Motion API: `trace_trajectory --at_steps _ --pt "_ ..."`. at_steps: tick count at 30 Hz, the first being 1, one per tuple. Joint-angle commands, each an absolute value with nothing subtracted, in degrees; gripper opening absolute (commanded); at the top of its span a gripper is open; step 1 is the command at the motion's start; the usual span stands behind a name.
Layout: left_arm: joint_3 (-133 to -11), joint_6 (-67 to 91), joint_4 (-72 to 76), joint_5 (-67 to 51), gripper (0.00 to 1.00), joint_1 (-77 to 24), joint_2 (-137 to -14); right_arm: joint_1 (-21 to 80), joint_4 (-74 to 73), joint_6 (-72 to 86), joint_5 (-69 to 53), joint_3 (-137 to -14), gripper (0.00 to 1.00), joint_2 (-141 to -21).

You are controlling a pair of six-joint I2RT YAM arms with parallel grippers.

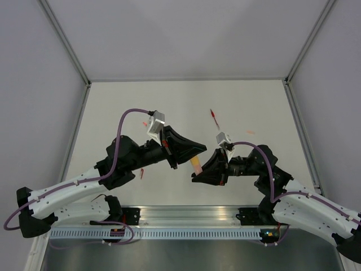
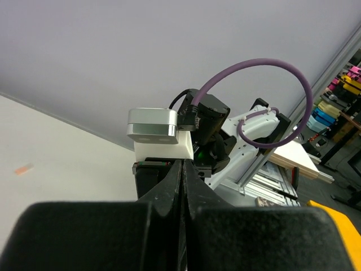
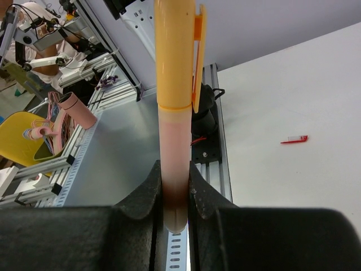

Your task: Insert the pens into the pen caps

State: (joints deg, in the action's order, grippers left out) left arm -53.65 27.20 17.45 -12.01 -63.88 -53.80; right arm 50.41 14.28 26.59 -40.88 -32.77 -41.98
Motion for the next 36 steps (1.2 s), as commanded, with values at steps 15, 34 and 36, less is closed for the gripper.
trace_trajectory --at_steps 15,34,36 --pt "-50.98 26.10 22.50 -12.57 0.02 -63.98 -56.16 50.71 19.95 28.04 -43.86 -32.78 0.00 -40.52" --pt "-47.64 28.48 26.28 -12.31 0.02 -64.07 -57.74 50.71 20.39 28.30 -43.77 -32.78 0.00 -40.25" --pt "-47.81 29.26 26.02 -12.13 0.02 -64.07 -58.18 50.71 20.22 28.13 -43.68 -32.78 0.00 -40.25"
